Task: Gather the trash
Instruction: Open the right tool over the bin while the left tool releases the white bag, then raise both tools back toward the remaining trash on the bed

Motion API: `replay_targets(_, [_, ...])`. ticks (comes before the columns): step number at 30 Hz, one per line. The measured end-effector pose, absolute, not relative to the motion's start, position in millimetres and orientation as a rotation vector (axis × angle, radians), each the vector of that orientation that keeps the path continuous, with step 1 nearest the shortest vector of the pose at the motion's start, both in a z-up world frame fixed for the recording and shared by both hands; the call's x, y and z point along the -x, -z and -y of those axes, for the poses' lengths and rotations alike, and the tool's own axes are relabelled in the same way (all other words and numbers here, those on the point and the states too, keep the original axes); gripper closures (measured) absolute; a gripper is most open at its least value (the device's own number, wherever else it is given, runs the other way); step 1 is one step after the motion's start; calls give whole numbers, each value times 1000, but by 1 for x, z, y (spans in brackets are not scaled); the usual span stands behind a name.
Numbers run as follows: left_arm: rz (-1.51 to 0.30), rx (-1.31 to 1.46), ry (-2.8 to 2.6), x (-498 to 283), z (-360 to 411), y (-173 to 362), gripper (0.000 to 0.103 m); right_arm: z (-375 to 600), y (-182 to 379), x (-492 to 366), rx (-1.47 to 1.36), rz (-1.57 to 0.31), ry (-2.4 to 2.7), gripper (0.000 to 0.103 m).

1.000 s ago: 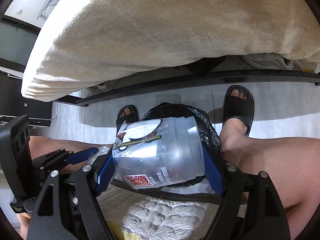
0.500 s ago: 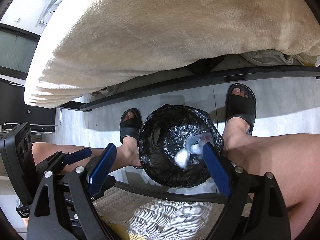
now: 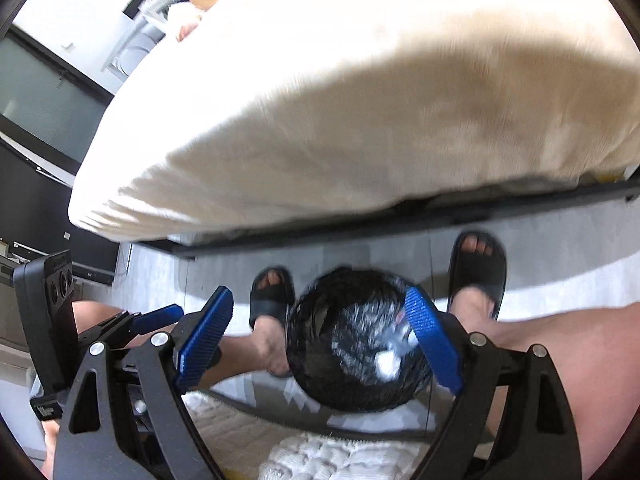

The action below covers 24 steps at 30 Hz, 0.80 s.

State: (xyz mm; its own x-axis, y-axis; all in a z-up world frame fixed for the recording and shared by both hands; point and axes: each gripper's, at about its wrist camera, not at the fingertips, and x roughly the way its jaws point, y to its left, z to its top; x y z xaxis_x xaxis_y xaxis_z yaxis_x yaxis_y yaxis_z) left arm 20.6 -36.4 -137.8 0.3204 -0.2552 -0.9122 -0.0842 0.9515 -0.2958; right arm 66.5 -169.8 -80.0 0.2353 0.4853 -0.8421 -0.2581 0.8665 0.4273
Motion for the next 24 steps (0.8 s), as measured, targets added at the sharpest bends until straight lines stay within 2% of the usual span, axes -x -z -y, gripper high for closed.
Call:
replay_targets(11, [-943,397,90,-20,3,78,12,184,13,-71,-195,-945,-588,16])
replay_targets(24, [-695,401,96,-49,-36,18,12,153,-27,-96,-43,-727,-716,16])
